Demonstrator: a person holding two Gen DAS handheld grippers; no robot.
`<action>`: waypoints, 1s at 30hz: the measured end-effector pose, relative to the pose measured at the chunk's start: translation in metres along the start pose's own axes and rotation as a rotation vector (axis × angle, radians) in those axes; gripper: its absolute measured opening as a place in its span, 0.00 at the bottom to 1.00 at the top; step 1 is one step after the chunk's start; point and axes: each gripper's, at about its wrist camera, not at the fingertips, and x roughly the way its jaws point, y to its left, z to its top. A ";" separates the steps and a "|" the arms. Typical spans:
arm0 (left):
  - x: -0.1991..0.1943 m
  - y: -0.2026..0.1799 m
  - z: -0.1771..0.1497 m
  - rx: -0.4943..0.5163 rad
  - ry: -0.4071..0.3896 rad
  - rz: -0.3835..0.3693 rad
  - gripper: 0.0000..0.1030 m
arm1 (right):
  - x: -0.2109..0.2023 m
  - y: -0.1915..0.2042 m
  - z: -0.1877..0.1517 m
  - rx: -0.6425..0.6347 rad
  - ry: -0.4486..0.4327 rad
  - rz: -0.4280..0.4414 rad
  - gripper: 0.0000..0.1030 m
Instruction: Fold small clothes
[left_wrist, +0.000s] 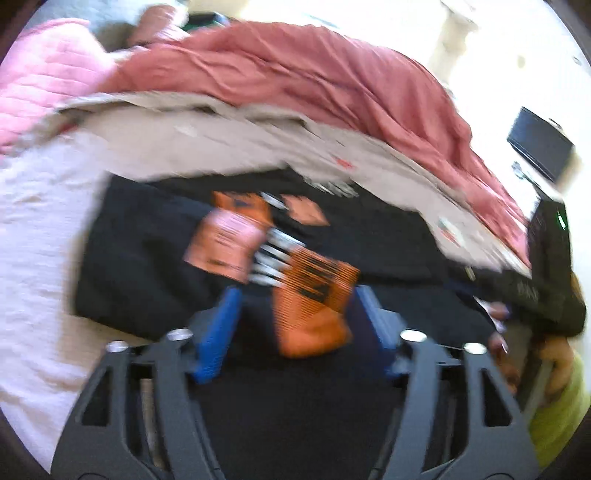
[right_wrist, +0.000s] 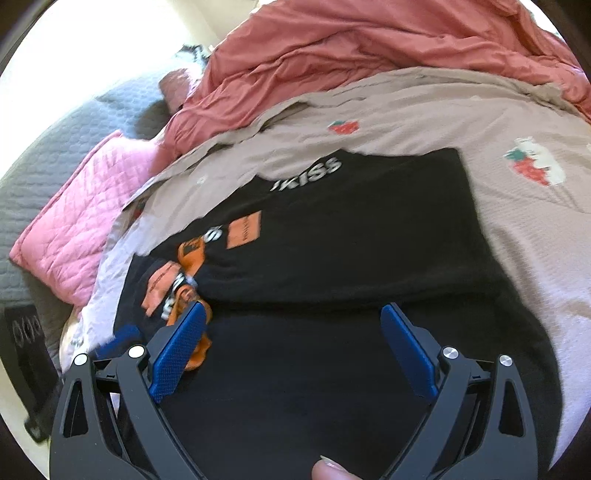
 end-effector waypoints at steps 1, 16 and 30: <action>-0.005 0.005 0.002 0.001 -0.021 0.042 0.68 | 0.003 0.004 -0.001 -0.008 0.009 0.003 0.92; -0.027 0.077 0.021 -0.213 -0.118 0.178 0.91 | 0.084 0.091 -0.013 -0.155 0.145 0.084 0.16; -0.030 0.080 0.021 -0.222 -0.142 0.191 0.91 | -0.011 0.099 0.063 -0.331 -0.158 0.058 0.05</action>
